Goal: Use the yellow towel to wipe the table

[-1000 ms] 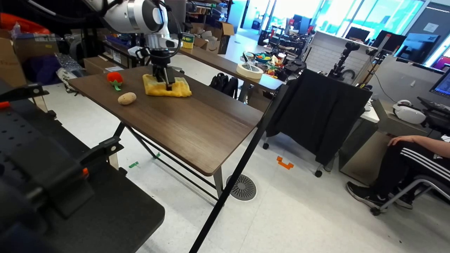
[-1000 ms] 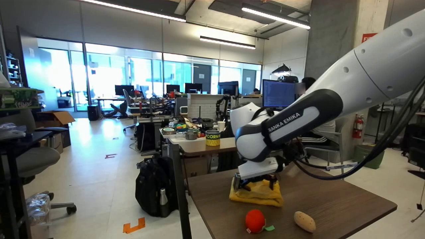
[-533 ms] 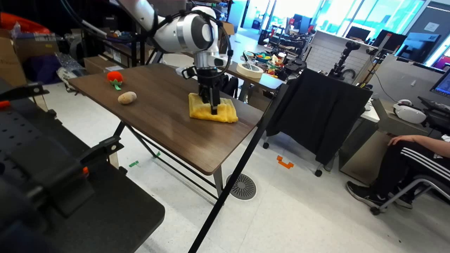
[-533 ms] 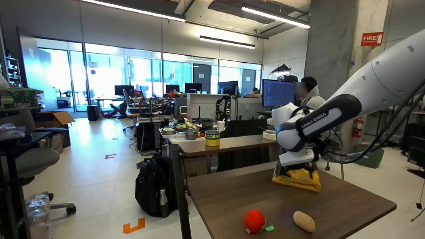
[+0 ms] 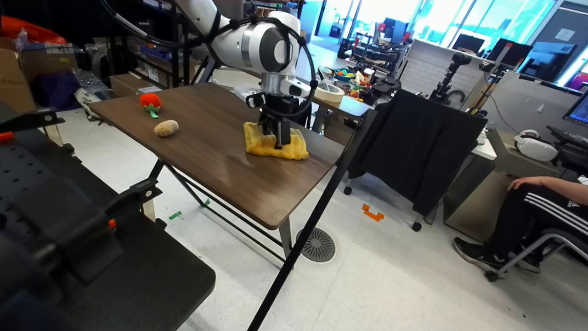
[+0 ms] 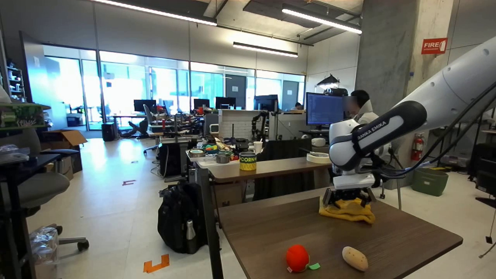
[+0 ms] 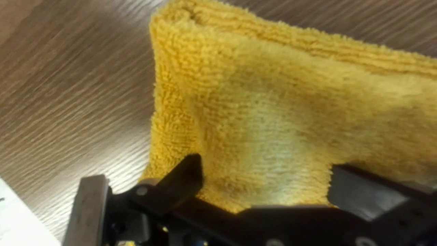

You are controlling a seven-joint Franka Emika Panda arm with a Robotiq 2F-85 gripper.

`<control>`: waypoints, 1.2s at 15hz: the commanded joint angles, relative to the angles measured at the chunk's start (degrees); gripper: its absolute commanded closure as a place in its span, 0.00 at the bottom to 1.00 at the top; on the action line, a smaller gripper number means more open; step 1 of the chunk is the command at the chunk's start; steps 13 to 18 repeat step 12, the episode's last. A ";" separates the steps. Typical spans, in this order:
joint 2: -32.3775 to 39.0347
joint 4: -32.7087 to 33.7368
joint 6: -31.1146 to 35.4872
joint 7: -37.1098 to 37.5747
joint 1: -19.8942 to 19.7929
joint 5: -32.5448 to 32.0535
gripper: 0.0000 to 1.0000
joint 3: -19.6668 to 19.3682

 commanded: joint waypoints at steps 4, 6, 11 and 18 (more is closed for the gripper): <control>-12.67 -18.81 13.97 -6.92 3.86 0.34 0.00 7.74; -16.72 -23.48 18.97 -7.60 4.13 0.60 0.00 9.62; -27.61 -35.32 25.81 -10.40 3.91 7.75 0.00 12.51; -21.01 -26.34 22.98 -9.36 6.42 7.51 0.00 9.47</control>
